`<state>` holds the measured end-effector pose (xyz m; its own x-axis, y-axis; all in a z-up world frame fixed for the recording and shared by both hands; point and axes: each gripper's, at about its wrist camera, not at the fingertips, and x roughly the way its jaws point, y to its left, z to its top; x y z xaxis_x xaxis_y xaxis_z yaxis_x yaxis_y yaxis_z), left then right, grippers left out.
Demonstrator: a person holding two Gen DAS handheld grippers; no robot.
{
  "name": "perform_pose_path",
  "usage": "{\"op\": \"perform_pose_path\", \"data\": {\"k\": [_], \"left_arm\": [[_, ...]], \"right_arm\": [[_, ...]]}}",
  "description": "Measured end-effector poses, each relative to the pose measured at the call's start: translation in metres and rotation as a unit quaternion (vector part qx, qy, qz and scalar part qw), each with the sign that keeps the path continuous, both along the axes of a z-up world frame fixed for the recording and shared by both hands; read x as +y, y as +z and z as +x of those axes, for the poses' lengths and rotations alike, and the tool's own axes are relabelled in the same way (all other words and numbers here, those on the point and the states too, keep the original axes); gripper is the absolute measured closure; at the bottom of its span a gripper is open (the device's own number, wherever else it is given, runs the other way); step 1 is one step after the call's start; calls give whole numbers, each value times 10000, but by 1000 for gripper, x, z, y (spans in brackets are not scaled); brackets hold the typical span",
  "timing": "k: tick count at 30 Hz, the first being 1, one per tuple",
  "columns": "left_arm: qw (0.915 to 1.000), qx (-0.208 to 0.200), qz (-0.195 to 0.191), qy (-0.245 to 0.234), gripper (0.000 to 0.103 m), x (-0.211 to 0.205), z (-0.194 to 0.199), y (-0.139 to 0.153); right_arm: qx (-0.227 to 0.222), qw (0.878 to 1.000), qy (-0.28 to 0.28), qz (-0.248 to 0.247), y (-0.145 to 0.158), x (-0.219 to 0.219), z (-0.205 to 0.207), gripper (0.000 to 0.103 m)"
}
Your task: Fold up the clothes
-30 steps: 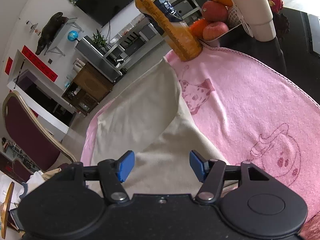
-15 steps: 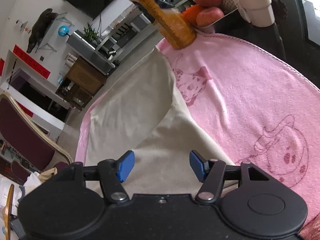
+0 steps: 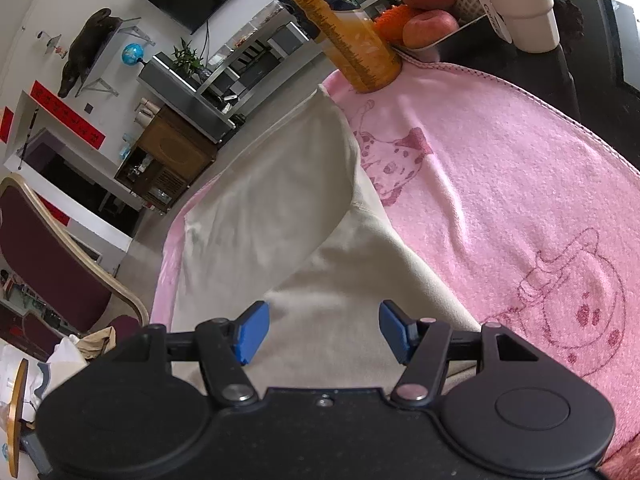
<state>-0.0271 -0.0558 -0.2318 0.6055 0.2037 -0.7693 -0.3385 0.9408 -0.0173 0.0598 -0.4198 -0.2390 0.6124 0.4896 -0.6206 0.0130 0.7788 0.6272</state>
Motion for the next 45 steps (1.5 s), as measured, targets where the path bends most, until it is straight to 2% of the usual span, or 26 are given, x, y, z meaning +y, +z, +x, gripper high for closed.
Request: {"op": "perform_pose_path", "data": {"k": [5,10,12,13,16,19,20,24,26,28,31,34,36,37,38,40,42,45], "left_arm": [[10000,-29,-37,-21,64,0,-1,1],[10000,-28,-75,-51,64,-2,0,3],[9999,-13,-82,-84,63,-3,3,10],[9999,-62,-65,-112,60,-4,6,15],[9994,-114,245,-215,56,-13,21,32],[9988,-85,445,-200,55,-18,44,37],[9988,-38,456,-156,55,-19,53,36],[9986,359,395,-24,55,-22,83,18],[9984,470,296,-52,55,-20,85,14],[9981,578,196,-74,55,-17,87,11],[9985,512,-14,182,58,5,66,28],[9987,55,-16,499,56,48,30,71],[9961,-300,132,825,54,82,6,104],[9924,-497,192,1112,54,103,-6,119],[9874,-692,247,1402,53,124,-18,134],[9729,-1054,225,2045,55,162,-38,155],[9605,-1270,-105,2474,56,196,-52,161],[9456,-1408,-735,2839,58,226,-68,157]], "right_arm": [[-9,10000,38,69,2,0,-2,43],[12,9990,199,396,11,0,-1,43],[1,9979,340,552,26,1,2,43],[-116,9980,464,419,41,5,5,43],[-643,9934,833,-453,90,25,18,39],[-1044,9788,1060,-1408,116,53,43,35],[-1114,9723,1127,-1717,112,63,52,35],[-1102,9409,1352,-2903,59,104,88,36],[-722,9380,1468,-3055,24,115,98,41],[-379,9506,1622,-2619,9,118,101,47],[-118,9681,1979,-1534,17,113,97,69],[-88,9796,1985,-310,44,96,88,69],[-355,9802,1939,202,69,92,79,60],[-539,9797,1893,374,82,94,73,54],[-714,9787,1846,546,93,96,67,53],[-922,9753,1798,896,110,108,53,49],[-927,9705,1889,1180,116,128,41,48],[-865,9643,2113,1342,120,159,27,48]]}}
